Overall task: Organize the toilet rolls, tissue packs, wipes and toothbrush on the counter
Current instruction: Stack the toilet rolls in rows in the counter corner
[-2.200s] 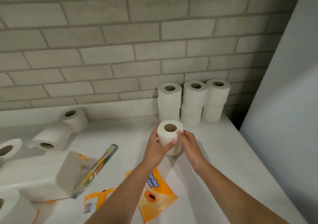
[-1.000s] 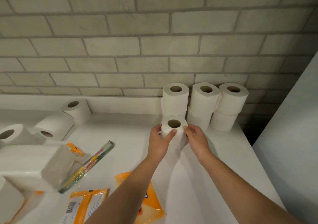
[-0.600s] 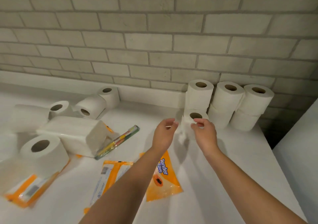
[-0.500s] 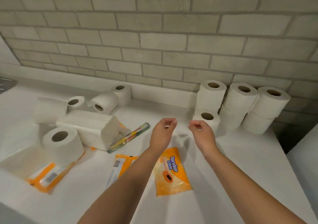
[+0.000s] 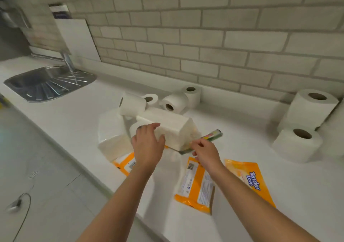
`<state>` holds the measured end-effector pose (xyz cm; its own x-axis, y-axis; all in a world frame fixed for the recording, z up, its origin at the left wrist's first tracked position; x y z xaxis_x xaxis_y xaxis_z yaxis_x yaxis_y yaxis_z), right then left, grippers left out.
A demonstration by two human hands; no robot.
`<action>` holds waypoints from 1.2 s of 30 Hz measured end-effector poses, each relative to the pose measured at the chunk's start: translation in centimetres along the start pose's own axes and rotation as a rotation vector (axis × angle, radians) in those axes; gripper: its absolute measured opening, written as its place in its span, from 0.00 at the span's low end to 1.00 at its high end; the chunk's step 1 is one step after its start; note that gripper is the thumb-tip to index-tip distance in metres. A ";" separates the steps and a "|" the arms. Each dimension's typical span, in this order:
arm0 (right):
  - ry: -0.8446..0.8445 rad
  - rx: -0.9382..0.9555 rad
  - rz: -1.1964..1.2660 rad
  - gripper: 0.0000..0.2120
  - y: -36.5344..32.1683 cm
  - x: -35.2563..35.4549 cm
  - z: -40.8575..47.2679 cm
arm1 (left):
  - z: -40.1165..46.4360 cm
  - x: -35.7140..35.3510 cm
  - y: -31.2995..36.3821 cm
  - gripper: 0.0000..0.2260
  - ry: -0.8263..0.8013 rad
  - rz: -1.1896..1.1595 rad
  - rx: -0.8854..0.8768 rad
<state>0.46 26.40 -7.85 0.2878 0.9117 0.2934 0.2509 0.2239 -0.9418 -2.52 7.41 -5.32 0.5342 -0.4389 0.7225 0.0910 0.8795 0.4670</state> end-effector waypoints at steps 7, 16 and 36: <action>-0.094 -0.064 0.034 0.09 -0.5 -4.7 -0.6 | 0.4 -0.1 -5.7 0.23 0.008 0.182 -0.011; -0.241 -0.143 0.031 0.16 -1.7 -5.8 -1.6 | 1.2 2.0 -4.8 0.19 -0.048 -0.284 0.042; -0.072 -0.188 0.934 0.14 2.3 14.7 -2.8 | -5.7 -3.4 18.6 0.37 -0.341 -1.151 0.120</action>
<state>7.85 39.38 -5.24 0.3908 0.7147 -0.5801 0.0950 -0.6581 -0.7469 2.17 26.29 -2.04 -0.0598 -0.9965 -0.0592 0.2798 -0.0737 0.9572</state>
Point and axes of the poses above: each hand's wrist, its own z-axis towards the middle knuckle, its own x-axis out of the back of the hand, y = z × x, the point moved 4 cm from there along z, towards the middle knuckle, and after that the axes turned 7 degrees about y, right-handed, at the moved point
